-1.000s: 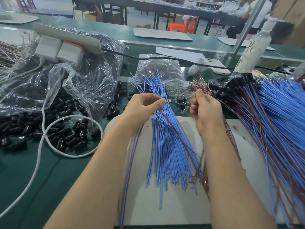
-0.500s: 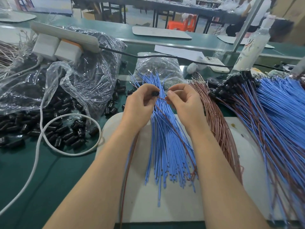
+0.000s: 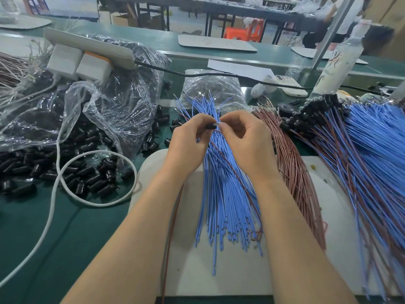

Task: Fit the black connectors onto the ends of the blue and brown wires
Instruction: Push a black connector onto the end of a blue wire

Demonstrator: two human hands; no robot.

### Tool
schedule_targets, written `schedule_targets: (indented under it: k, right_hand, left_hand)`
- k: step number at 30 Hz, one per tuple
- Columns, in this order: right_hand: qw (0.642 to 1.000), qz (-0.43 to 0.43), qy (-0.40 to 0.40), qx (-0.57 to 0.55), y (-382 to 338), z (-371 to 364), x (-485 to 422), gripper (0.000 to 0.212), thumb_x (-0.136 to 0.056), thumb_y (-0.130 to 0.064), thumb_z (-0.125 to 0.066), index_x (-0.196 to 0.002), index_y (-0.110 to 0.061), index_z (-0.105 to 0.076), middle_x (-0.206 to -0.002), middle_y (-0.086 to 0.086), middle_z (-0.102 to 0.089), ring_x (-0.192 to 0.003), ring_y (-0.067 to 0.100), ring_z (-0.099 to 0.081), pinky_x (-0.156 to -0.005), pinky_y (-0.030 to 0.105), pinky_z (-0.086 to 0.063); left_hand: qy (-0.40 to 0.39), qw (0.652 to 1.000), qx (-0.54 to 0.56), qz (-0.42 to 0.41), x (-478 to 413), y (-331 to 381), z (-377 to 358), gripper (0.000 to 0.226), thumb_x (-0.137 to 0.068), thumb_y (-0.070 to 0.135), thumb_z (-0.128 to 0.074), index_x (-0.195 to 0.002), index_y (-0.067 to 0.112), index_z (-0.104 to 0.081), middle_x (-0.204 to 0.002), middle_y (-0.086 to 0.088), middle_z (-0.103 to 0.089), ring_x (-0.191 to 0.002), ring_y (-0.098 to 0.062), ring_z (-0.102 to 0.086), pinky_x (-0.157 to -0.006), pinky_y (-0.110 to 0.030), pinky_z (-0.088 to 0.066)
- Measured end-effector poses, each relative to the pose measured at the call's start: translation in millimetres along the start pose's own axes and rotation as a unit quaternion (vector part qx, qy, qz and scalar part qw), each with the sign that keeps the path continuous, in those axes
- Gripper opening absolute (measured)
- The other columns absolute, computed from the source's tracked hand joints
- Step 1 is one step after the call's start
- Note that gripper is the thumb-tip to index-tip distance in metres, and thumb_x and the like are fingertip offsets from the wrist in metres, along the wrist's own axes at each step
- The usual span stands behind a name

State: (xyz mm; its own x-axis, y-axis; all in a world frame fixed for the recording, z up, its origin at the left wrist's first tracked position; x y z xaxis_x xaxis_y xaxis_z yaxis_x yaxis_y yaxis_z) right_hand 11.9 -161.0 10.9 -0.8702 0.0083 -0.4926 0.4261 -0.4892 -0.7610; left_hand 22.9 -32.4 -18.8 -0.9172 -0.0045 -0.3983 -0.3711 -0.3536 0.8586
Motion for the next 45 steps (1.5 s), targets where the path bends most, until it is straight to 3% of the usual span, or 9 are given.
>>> schedule_targets:
  k: [3,9,17,22,26,31,33,38,45]
  right_hand:
    - [0.999,0.009,0.006,0.040,0.3,0.3,-0.4,0.006,-0.087,-0.009,-0.065,-0.091,-0.011,-0.070,-0.077,-0.008,-0.066,-0.073,0.001,-0.063,-0.073,0.010,-0.049]
    - [0.997,0.013,0.011,0.077,2.8,2.6,-1.6,0.005,-0.086,-0.008,-0.066,-0.088,-0.010,-0.070,-0.074,-0.006,-0.065,-0.071,0.007,-0.063,-0.072,0.012,-0.048]
    - [0.997,-0.010,0.001,0.072,6.3,4.2,-3.0,0.007,-0.086,-0.010,-0.067,-0.090,-0.012,-0.072,-0.075,-0.009,-0.066,-0.074,0.005,-0.064,-0.076,0.015,-0.050]
    - [0.998,-0.049,-0.008,0.042,12.6,7.8,-5.2,0.010,-0.088,-0.010,-0.065,-0.095,-0.010,-0.072,-0.082,-0.004,-0.068,-0.078,0.007,-0.065,-0.081,0.021,-0.052]
    - [0.997,-0.041,-0.015,0.058,13.7,8.5,-5.6,0.011,-0.088,-0.010,-0.065,-0.095,-0.010,-0.072,-0.080,-0.005,-0.067,-0.076,0.006,-0.063,-0.078,0.018,-0.051]
    - [0.996,-0.052,-0.038,0.061,19.1,8.2,-6.4,0.010,-0.088,-0.010,-0.065,-0.094,-0.010,-0.072,-0.081,-0.003,-0.068,-0.076,0.006,-0.063,-0.076,0.014,-0.049]
    - [0.996,-0.065,-0.045,0.041,21.6,8.2,-6.3,0.011,-0.088,-0.010,-0.065,-0.095,-0.010,-0.072,-0.084,0.000,-0.070,-0.080,0.010,-0.065,-0.080,0.019,-0.051]
    - [0.992,-0.112,-0.036,-0.048,26.2,7.2,-4.9,0.008,-0.086,-0.008,-0.067,-0.091,-0.013,-0.071,-0.079,-0.001,-0.070,-0.074,0.006,-0.066,-0.076,0.018,-0.054]
    - [0.958,-0.199,-0.039,-0.202,35.1,-2.5,-2.0,0.009,-0.088,-0.009,-0.065,-0.084,-0.016,-0.069,-0.073,-0.001,-0.068,-0.068,0.004,-0.063,-0.068,0.015,-0.052]
  left_hand:
    - [-0.001,0.999,-0.042,-0.008,0.3,-0.1,-0.8,0.026,-0.090,-0.001,-0.053,-0.101,0.020,-0.064,-0.087,0.019,-0.064,-0.088,0.006,-0.062,-0.088,-0.018,-0.049]
    - [0.003,0.994,-0.106,-0.021,1.0,0.8,-3.2,0.024,-0.091,0.005,-0.054,-0.109,0.017,-0.066,-0.092,0.009,-0.067,-0.091,-0.013,-0.064,-0.085,-0.037,-0.052]
    - [0.005,0.987,-0.156,-0.029,1.0,2.5,-2.9,0.022,-0.092,0.014,-0.058,-0.112,0.017,-0.065,-0.096,0.002,-0.068,-0.095,-0.019,-0.054,-0.084,-0.030,-0.042]
    - [0.018,0.983,-0.181,-0.022,1.3,3.9,0.3,0.018,-0.090,0.026,-0.062,-0.107,0.029,-0.068,-0.085,0.017,-0.060,-0.099,-0.015,-0.050,-0.093,-0.031,-0.028]
    - [-0.011,0.988,-0.157,-0.011,0.8,4.2,-0.5,0.017,-0.090,0.024,-0.062,-0.106,0.026,-0.068,-0.083,0.017,-0.059,-0.099,-0.016,-0.051,-0.098,-0.045,-0.037]
    - [-0.033,0.984,-0.170,-0.036,2.1,5.8,-1.9,0.017,-0.090,0.021,-0.062,-0.105,0.022,-0.069,-0.087,0.010,-0.065,-0.098,-0.017,-0.049,-0.096,-0.046,-0.038]
    - [-0.034,0.984,-0.171,-0.042,1.5,4.5,-1.8,0.017,-0.090,0.020,-0.062,-0.105,0.022,-0.069,-0.087,0.009,-0.066,-0.097,-0.016,-0.049,-0.095,-0.043,-0.038]
    - [-0.037,0.987,-0.151,-0.034,0.8,3.4,-1.9,0.017,-0.090,0.019,-0.062,-0.105,0.021,-0.069,-0.087,0.007,-0.066,-0.091,-0.009,-0.045,-0.074,-0.004,-0.029]
    - [-0.024,0.990,-0.140,-0.026,1.3,1.9,0.3,0.015,-0.089,0.019,-0.064,-0.102,0.020,-0.071,-0.080,0.017,-0.061,-0.084,-0.002,-0.048,-0.073,-0.003,-0.031]
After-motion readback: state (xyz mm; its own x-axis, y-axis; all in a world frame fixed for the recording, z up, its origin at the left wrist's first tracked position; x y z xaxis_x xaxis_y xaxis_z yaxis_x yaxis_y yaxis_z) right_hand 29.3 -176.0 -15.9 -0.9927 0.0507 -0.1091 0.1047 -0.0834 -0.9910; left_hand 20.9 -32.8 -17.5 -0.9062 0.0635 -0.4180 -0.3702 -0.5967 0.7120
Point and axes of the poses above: each hand's wrist, its own x-axis away from the middle knuckle, its own z-axis out of the back of the hand, y = z × x, the point moved 4 cm from there along -x, towards the middle knuckle
